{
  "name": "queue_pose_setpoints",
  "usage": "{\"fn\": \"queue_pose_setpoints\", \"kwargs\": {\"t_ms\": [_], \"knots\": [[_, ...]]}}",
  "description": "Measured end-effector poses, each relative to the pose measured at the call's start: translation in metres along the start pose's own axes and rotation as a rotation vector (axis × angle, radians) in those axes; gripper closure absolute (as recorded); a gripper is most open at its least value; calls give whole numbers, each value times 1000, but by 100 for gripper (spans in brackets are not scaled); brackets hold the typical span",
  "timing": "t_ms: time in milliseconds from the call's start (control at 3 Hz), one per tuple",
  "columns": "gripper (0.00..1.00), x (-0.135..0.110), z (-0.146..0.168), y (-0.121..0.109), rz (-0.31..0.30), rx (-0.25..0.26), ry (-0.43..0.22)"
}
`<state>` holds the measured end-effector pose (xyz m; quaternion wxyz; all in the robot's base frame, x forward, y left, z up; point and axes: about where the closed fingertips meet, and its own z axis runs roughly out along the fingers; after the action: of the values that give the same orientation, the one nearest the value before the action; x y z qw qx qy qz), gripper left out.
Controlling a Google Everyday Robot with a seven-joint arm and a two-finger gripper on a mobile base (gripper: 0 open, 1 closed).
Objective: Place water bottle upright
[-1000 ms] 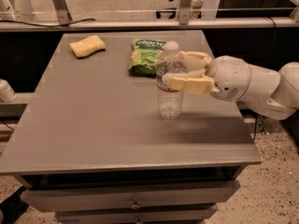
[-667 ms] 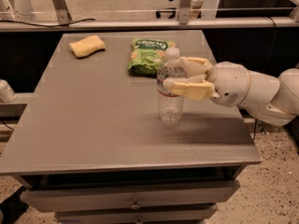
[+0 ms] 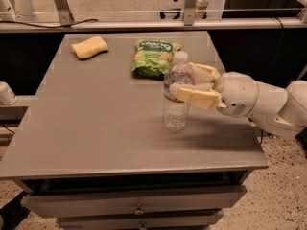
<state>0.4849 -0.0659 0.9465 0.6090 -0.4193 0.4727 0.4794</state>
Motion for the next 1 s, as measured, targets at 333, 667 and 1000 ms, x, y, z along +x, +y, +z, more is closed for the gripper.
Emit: {"fn": "queue_pose_setpoints", "kwargs": {"t_ms": [333,667,1000], "knots": [[12,1,-2,1,1,1,-1],[0,2,-2,2,1,0,-1],[0,2,-3,2,0,0,0]]}}
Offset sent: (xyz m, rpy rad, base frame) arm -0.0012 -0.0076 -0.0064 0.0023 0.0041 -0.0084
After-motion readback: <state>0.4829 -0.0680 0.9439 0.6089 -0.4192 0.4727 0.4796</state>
